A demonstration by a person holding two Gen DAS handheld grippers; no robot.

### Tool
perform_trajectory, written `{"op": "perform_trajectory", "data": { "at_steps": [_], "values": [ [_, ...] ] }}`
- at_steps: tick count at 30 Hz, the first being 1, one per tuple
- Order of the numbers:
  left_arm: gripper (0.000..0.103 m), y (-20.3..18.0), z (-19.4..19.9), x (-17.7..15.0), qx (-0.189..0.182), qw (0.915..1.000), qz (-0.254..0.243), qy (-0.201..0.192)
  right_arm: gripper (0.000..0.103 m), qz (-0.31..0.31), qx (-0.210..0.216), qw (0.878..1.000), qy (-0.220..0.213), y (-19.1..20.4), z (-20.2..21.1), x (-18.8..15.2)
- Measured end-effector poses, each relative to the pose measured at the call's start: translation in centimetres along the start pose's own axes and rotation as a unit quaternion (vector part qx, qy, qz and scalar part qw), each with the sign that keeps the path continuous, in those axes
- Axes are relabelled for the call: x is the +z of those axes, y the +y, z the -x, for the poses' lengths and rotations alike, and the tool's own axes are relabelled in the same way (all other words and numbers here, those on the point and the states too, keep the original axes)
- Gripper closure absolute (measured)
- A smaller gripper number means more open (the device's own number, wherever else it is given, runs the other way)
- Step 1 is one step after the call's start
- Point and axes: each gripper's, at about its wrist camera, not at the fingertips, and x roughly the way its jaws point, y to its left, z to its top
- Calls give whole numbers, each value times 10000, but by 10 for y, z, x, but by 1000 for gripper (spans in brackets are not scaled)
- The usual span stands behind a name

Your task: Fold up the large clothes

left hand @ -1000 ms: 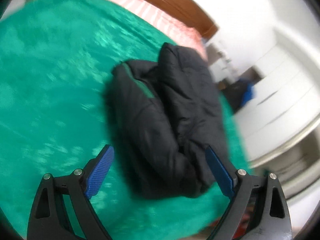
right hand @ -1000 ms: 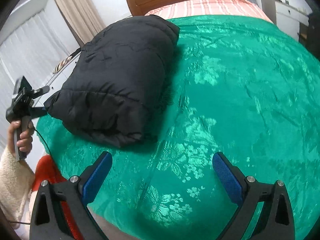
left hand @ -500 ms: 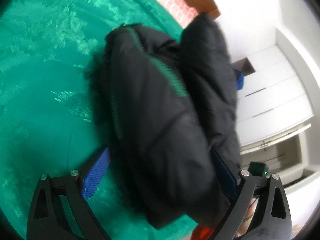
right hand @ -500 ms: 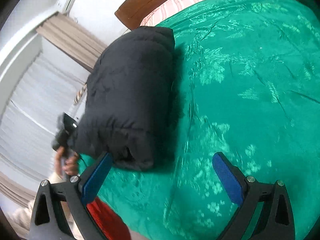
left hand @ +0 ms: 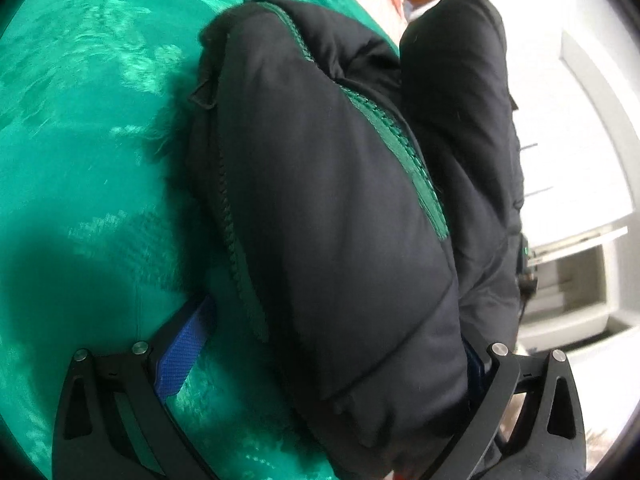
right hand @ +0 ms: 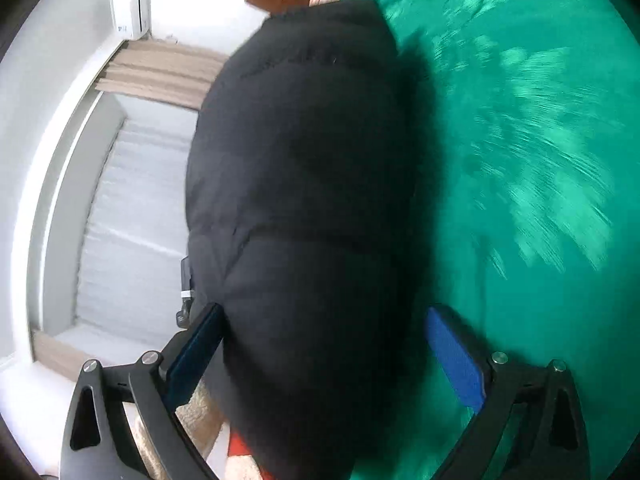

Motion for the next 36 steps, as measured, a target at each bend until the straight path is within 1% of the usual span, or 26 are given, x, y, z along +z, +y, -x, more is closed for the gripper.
{"op": "perform_trajectory", "data": {
  "at_steps": [3, 5, 6, 7, 8, 9, 10, 11, 12, 14, 15, 18, 20, 22, 25, 27, 28, 29, 30, 31, 32, 33, 34, 35, 36],
  "values": [
    [0, -1, -12, 18, 87, 10000, 10, -22, 8, 182, -195, 9994, 233, 6, -29, 20],
    [0, -6, -20, 24, 255, 9995, 65, -162, 10, 481, -387, 9975, 346, 20, -51, 30],
    [0, -12, -24, 26, 410, 9989, 65, -204, 10, 675, -537, 9955, 381, 29, -60, 31],
    [1, -21, -28, 26, 608, 9979, -4, -239, 10, 997, -817, 9909, 384, 43, -69, 31],
    [4, -30, -29, 24, 727, 9969, -72, -292, 10, 1319, -1061, 9849, 351, 57, -74, 28],
    [11, -38, -28, 18, 780, 9961, -123, -401, 11, 1669, -1266, 9774, 279, 71, -76, 23],
    [15, -42, -24, 13, 726, 9960, -144, -510, 13, 1880, -1348, 9726, 227, 79, -76, 19],
    [21, -45, -19, 7, 656, 9957, -151, -636, 15, 2157, -1414, 9661, 141, 90, -75, 11],
    [25, -50, -11, -1, 574, 9951, -169, -785, 15, 2418, -1437, 9596, 43, 101, -72, 3],
    [28, -60, -2, -13, 520, 9935, -218, -992, 17, 2763, -1459, 9499, -87, 120, -70, -9],
    [29, -68, 4, -19, 492, 9920, -256, -1138, 17, 2908, -1445, 9457, -149, 129, -67, -15],
    [29, -85, 23, -25, 459, 9881, -355, -1427, 17, 3325, -1393, 9319, -400, 161, -61, -24],
    [29, -99, 39, -22, 449, 9844, -486, -1631, 17, 3513, -1323, 9251, -574, 181, -55, -19],
    [29, -116, 56, -10, 491, 9801, -661, -1806, 17, 3603, -1222, 9222, -689, 195, -48, -6],
    [29, -135, 69, 24, 605, 9746, -867, -1973, 17, 3661, -1122, 9198, -855, 210, -45, 28],
    [29, -144, 72, 51, 690, 9712, -949, -2071, 17, 3602, -1081, 9218, -947, 212, -46, 55],
    [28, -145, 70, 63, 735, 9701, -980, -2096, 17, 3515, -1050, 9250, -992, 210, -46, 71],
    [22, -144, 67, 76, 804, 9694, -1000, -2092, 17, 3365, -1012, 9309, -998, 205, -50, 88],
    [8, -137, 59, 92, 976, 9699, -942, -2022, 14, 3183, -1046, 9372, -965, 196, -52, 102],
    [2, -125, 50, 102, 1255, 9695, -791, -1950, 8, 2943, -1349, 9408, -1000, 182, -55, 118],
    [1, -111, 42, 111, 1597, 9663, -583, -1932, 2, 2781, -1743, 9381, -1108, 172, -57, 124],
    [1, -88, 30, 117, 1908, 9640, -277, -1832, 2, 2536, -2282, 9332, -1129, 156, -64, 133],
    [2, -72, 20, 118, 2036, 9649, -56, -1661, 2, 2342, -2522, 9336, -995, 141, -68, 139],
    [3, -55, 8, 117, 2144, 9662, 198, -1418, 2, 2198, -2612, 9358, -884, 130, -72, 139],
    [4, -47, 2, 112, 2110, 9681, 261, -1324, 2, 2131, -2615, 9378, -820, 123, -75, 136]
  ]
}}
